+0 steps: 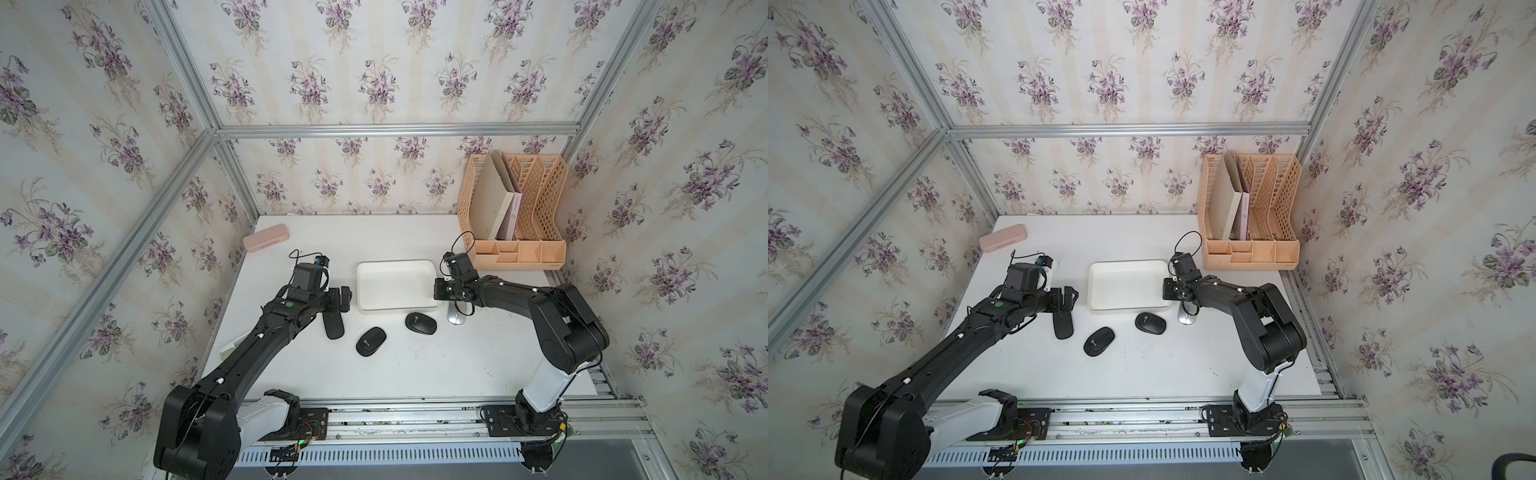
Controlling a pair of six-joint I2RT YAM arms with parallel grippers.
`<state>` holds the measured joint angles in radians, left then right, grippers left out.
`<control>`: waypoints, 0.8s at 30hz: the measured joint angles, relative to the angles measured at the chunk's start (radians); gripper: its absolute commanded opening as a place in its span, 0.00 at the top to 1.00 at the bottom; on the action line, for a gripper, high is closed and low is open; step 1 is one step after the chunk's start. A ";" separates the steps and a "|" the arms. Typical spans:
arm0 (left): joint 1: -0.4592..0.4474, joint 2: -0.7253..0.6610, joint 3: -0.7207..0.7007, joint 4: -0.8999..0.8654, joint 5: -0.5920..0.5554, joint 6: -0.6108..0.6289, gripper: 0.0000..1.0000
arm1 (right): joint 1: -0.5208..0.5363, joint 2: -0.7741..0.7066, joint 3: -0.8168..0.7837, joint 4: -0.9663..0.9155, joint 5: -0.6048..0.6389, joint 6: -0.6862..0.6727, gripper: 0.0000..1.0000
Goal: Put the mouse in the storage box
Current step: Move the storage box to the center of the board.
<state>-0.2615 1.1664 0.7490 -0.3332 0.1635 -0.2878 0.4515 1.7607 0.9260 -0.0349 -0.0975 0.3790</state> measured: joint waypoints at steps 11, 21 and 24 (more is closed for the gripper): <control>0.000 0.024 0.001 0.001 -0.013 -0.008 0.01 | 0.006 0.003 0.005 -0.036 0.014 0.053 0.63; 0.000 0.009 0.057 -0.025 -0.021 -0.010 0.01 | 0.008 -0.134 0.042 -0.102 0.006 0.066 0.34; 0.000 -0.041 0.098 -0.058 -0.016 -0.006 0.01 | 0.007 -0.230 0.044 -0.130 0.035 0.064 0.28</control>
<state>-0.2615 1.1252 0.8467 -0.3916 0.1478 -0.2935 0.4587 1.5311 0.9703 -0.1650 -0.0624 0.4431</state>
